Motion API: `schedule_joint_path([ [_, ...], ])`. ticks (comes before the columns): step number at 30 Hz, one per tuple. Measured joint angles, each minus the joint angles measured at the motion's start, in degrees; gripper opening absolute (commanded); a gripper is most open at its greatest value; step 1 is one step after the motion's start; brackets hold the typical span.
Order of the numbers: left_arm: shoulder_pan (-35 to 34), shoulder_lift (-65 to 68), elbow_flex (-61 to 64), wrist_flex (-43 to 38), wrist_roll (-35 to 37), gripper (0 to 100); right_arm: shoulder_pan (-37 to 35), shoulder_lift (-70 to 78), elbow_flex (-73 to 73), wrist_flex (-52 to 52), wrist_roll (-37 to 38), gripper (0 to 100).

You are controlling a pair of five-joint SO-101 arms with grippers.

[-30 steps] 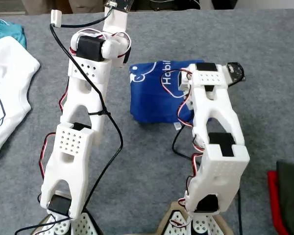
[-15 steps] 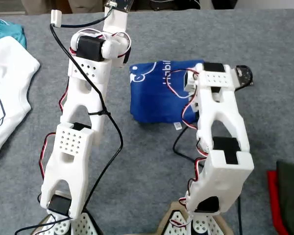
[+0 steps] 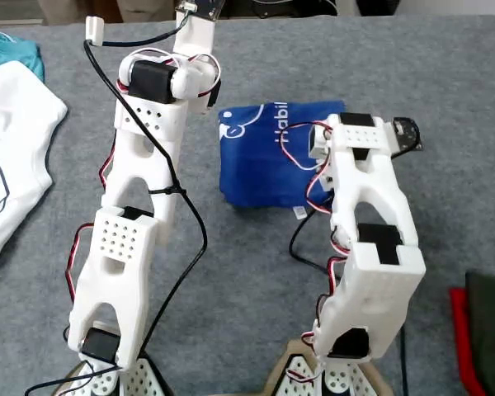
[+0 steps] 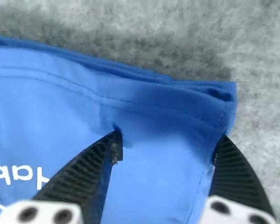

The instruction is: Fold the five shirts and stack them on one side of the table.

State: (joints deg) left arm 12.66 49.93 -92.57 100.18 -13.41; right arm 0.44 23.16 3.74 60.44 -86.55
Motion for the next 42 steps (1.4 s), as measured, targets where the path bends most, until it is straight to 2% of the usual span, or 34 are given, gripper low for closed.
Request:
schedule_joint_path([
  [7, 0.0, 0.0, 0.0, 0.0, 0.0, 4, 0.18, 4.48, -0.35, -2.37, 0.97, 29.9],
  [10, 0.0, 0.0, 0.0, 0.0, 0.0, 4, 0.09, 4.92, -0.79, -2.64, 1.58, 19.6],
  [14, 0.0, 0.0, 0.0, 0.0, 0.0, 4, 0.53, 4.92, -0.62, -2.46, 3.25, 0.5],
  [23, 0.0, 0.0, 0.0, 0.0, 0.0, 4, 2.2, 5.45, -0.97, -2.46, 5.54, 0.5],
  [30, 0.0, 0.0, 0.0, 0.0, 0.0, 4, 3.96, 4.57, -5.19, 4.75, 9.23, 0.5],
  [42, 0.0, 0.0, 0.0, 0.0, 0.0, 4, 19.6, -9.41, -7.03, 8.26, 20.84, 0.5],
])
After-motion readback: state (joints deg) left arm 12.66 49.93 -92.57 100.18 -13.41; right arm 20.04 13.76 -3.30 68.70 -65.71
